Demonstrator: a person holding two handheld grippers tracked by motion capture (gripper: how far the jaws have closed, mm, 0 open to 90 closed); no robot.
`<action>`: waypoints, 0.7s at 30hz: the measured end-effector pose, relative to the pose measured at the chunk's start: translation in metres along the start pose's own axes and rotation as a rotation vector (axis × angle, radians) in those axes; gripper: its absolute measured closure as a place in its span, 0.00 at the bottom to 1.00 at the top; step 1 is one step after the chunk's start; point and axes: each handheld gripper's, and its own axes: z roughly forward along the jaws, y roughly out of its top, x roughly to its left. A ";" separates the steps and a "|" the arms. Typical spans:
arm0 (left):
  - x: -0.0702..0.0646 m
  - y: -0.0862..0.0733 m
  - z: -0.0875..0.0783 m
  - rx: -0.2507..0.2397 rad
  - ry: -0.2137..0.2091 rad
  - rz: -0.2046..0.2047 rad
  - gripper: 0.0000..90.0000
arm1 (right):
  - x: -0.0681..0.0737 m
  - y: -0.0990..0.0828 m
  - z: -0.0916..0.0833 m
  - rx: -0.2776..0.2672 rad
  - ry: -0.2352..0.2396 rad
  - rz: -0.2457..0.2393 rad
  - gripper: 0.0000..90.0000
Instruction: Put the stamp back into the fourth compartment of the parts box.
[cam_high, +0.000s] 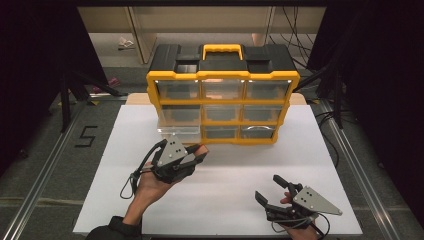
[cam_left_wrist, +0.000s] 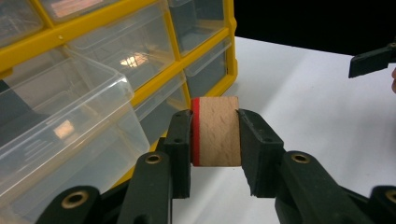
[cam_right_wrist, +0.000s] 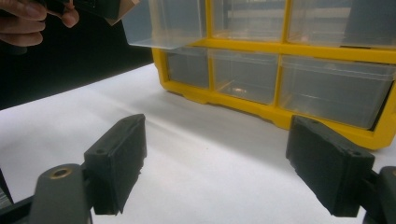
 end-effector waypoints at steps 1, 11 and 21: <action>0.000 0.000 -0.001 -0.003 0.003 -0.002 0.74 | 0.000 0.000 0.000 0.000 0.000 0.000 0.23; 0.005 0.001 -0.007 -0.054 0.035 -0.036 0.74 | 0.000 0.000 0.000 0.001 0.000 0.000 0.23; 0.006 0.002 -0.009 -0.076 0.055 -0.048 0.74 | 0.000 0.000 0.000 0.003 -0.001 0.001 0.23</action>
